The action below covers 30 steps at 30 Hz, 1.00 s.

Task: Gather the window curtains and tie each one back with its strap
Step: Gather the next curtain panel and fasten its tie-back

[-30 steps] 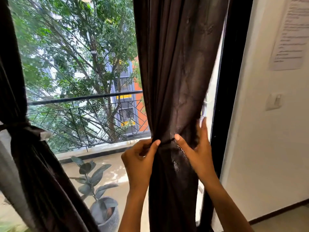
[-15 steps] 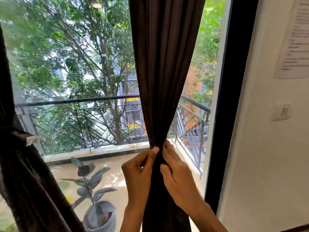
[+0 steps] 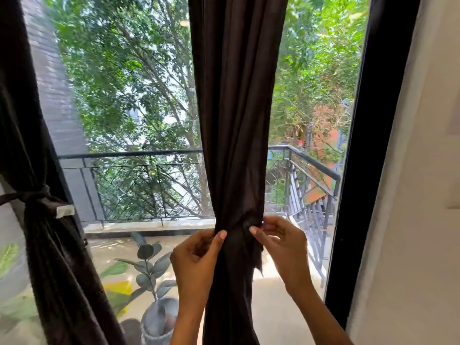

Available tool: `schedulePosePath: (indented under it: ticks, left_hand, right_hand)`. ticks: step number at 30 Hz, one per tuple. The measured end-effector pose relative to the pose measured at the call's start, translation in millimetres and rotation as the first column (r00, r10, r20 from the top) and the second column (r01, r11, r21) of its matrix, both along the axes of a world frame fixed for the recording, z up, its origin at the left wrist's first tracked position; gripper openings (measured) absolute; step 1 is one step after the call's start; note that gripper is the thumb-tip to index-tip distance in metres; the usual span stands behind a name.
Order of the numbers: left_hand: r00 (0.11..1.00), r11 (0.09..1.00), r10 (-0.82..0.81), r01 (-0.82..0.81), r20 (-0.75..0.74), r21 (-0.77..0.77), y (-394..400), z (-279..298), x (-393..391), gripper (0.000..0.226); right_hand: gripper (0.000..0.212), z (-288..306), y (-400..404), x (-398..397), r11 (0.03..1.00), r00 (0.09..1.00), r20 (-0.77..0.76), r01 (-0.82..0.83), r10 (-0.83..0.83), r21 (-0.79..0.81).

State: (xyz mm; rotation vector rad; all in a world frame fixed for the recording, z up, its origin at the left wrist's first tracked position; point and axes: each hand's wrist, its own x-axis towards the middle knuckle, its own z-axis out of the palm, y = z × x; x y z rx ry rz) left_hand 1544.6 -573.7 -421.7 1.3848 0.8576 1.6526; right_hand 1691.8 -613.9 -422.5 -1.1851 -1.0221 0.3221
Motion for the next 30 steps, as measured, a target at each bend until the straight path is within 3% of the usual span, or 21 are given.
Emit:
schedulePosePath:
  ticks: [4,6,9,12,15,22,25,30]
  left_hand:
    - [0.995,0.995,0.082,-0.079,-0.053,0.056,-13.9,-3.3,7.9,0.015]
    - [0.991,0.993,0.100,-0.094,-0.088,0.078,-21.8,-3.5,13.3,0.017]
    - [0.991,0.995,0.072,-0.064,-0.112,0.077,-29.3,-4.5,17.0,0.016]
    - [0.990,0.994,0.087,-0.079,-0.114,0.071,-26.8,-6.0,13.0,0.017]
    - [0.993,0.997,0.056,-0.051,-0.104,0.056,-24.5,-5.0,7.8,0.013]
    - [0.994,1.000,-0.021,0.022,-0.106,0.009,-31.1,-2.5,8.7,0.016]
    - [0.984,1.000,-0.007,0.010,-0.180,0.014,-27.8,-3.0,6.8,0.019]
    - [0.971,0.997,0.078,-0.070,-0.224,0.042,-21.7,-3.8,10.4,0.022]
  right_hand:
    - [0.016,-11.7,-4.3,-15.7,0.948,0.940,0.126,0.312,-0.318,0.062]
    - [0.018,-11.0,-5.2,-22.6,0.931,0.920,0.147,0.355,-0.364,0.086]
    - [0.015,-6.2,-7.4,-29.0,0.968,0.969,0.062,0.234,-0.240,0.094]
    - [0.020,-1.4,-12.3,-24.3,0.998,0.998,-0.057,-0.032,0.035,0.050]
    - [0.033,-5.0,-16.2,-21.2,0.983,0.983,0.038,-0.177,0.179,-0.040]
    - [0.051,-14.6,-27.0,-29.3,0.984,0.957,0.229,-0.178,0.179,-0.025]
    - [0.058,-19.5,-32.0,-29.4,0.968,0.963,0.103,-0.244,0.249,-0.060]
    - [0.038,-16.7,-30.7,-22.2,0.907,0.891,-0.199,-0.421,0.408,-0.023]
